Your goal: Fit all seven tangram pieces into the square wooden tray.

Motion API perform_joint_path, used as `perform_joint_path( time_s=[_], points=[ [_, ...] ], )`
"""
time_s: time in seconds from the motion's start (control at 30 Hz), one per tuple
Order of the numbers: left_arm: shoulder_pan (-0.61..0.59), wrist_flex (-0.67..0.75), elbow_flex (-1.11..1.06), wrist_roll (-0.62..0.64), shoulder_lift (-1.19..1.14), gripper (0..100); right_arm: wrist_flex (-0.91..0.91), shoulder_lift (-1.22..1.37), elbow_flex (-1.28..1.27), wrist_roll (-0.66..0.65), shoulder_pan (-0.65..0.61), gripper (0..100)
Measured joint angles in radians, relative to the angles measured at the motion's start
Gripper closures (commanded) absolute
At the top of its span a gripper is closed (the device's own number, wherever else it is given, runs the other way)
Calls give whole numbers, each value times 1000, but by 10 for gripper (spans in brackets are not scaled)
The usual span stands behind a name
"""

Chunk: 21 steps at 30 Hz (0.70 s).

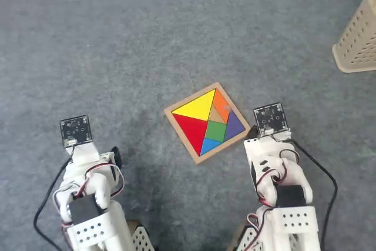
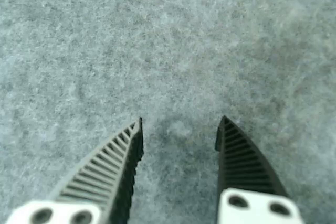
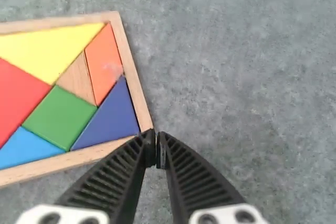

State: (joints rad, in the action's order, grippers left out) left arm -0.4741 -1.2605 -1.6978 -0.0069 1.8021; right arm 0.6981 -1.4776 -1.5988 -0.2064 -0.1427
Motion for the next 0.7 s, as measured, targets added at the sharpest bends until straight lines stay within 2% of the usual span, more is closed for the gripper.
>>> perform_joint_path(
  time_s=[0.7],
  points=[
    [0, 0, 0, 0, 0, 784, 0, -8, -6, -41, 0, 991]
  ],
)
